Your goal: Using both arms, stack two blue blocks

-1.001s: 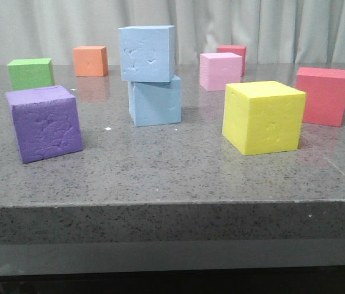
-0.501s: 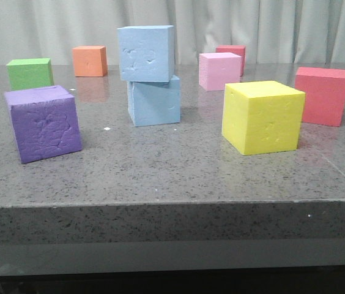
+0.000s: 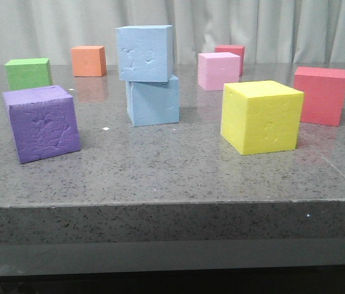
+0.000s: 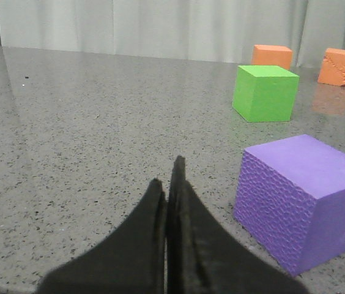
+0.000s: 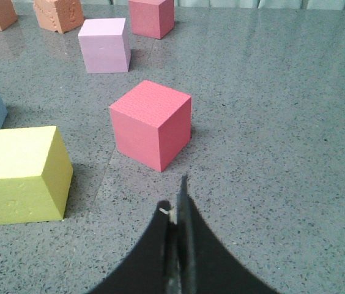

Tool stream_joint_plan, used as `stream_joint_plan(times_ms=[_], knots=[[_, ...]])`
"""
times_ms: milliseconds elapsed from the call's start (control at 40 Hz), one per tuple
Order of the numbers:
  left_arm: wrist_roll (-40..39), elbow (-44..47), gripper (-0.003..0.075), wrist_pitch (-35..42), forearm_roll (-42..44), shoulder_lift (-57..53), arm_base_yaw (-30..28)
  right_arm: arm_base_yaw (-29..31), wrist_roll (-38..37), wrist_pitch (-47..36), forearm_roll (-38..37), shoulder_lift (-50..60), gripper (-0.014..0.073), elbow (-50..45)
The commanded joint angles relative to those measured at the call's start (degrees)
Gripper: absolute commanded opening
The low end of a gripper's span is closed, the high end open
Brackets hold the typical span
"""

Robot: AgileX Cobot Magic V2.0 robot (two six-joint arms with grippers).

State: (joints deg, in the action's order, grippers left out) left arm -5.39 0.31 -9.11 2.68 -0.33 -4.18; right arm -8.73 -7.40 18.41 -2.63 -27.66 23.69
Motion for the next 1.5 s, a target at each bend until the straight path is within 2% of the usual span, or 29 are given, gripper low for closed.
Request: stream_joint_plan(times_ms=[0,1026,1201,1376,1476], knots=[[-0.11,0.21,-0.0020,4.96,-0.42,-1.03,0.02,0.17,0.54,-4.26,-0.23,-0.08,-0.0067,1.47],[-0.11,0.21,-0.0020,4.96,-0.42,-0.94,0.02,0.17,0.54,-5.02,-1.21,-0.09,-0.0067,0.91],[-0.11,0.21,-0.0020,4.96,-0.42,-0.94,0.02,0.29,2.65,-11.95,-2.28,2.35,-0.0067,-4.22],[-0.11,0.21,-0.0020,4.96,-0.42,-0.94,0.02,0.34,10.72,-15.26,2.63,10.44,-0.0067,-11.58],[-0.11,0.21,-0.0020,4.96,-0.42,-0.94,0.02,1.92,11.23,-15.19,5.46,15.32,-0.0067,-16.25]])
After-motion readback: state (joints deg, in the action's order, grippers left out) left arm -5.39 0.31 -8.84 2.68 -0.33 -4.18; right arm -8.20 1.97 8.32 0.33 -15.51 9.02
